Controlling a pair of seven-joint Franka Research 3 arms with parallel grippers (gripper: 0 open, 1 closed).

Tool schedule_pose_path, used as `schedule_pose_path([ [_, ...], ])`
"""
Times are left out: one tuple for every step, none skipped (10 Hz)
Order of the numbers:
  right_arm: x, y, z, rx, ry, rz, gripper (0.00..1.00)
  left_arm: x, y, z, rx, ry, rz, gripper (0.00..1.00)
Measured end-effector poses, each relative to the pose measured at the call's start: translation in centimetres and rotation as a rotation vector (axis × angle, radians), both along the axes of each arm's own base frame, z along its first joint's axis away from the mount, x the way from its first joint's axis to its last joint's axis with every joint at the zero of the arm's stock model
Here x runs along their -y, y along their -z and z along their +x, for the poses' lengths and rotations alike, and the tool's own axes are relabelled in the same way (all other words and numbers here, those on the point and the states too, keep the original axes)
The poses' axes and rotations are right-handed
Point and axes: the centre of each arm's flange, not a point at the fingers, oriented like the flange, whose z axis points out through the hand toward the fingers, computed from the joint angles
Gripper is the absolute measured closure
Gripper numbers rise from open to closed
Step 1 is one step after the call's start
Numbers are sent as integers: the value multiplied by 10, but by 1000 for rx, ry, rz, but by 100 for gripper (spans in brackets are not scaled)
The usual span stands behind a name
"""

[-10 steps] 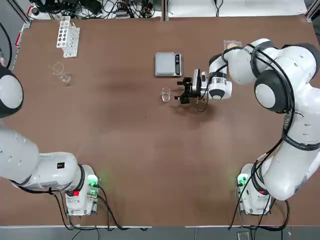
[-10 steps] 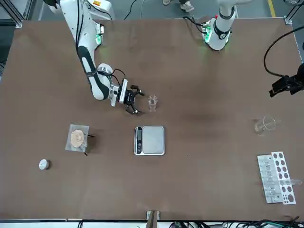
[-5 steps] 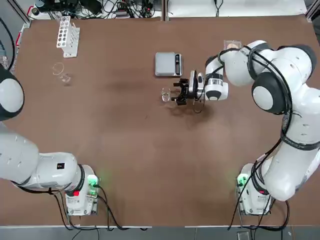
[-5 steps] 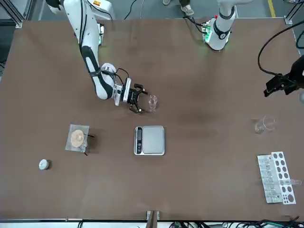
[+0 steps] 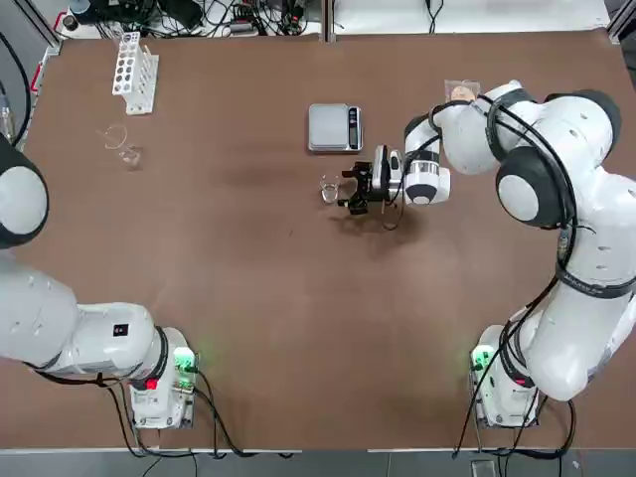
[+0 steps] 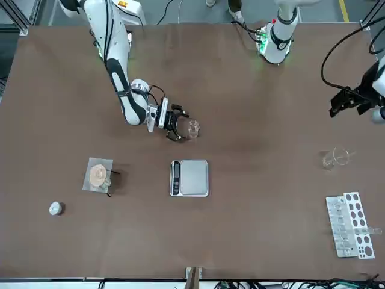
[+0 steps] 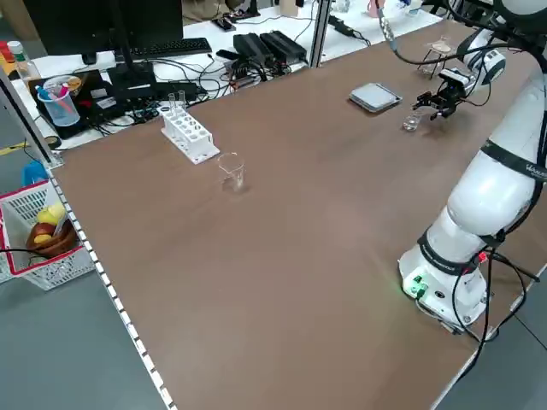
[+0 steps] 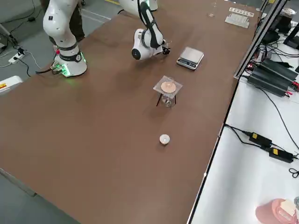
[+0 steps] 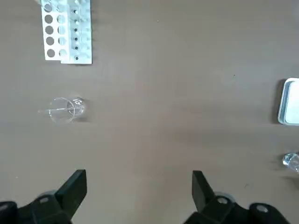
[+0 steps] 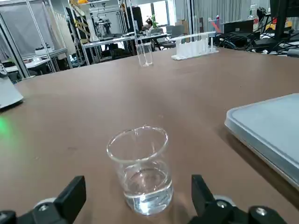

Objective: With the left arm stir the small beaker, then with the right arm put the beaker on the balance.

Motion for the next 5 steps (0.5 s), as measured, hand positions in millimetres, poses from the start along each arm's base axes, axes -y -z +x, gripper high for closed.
schedule_pose_path([
  [-2,2,0,-2,7,2,0,4,-1,-1,1,7,0,0],
  [-8,3,2,0,15,10,0,3,-2,-1,2,6,-1,0],
  [-14,2,4,5,14,16,0,2,-2,-1,2,5,-4,0],
  [-19,2,4,7,13,21,0,3,-2,-1,2,5,-12,0],
  [-22,2,4,8,14,23,1,4,-2,-1,1,5,-20,0],
])
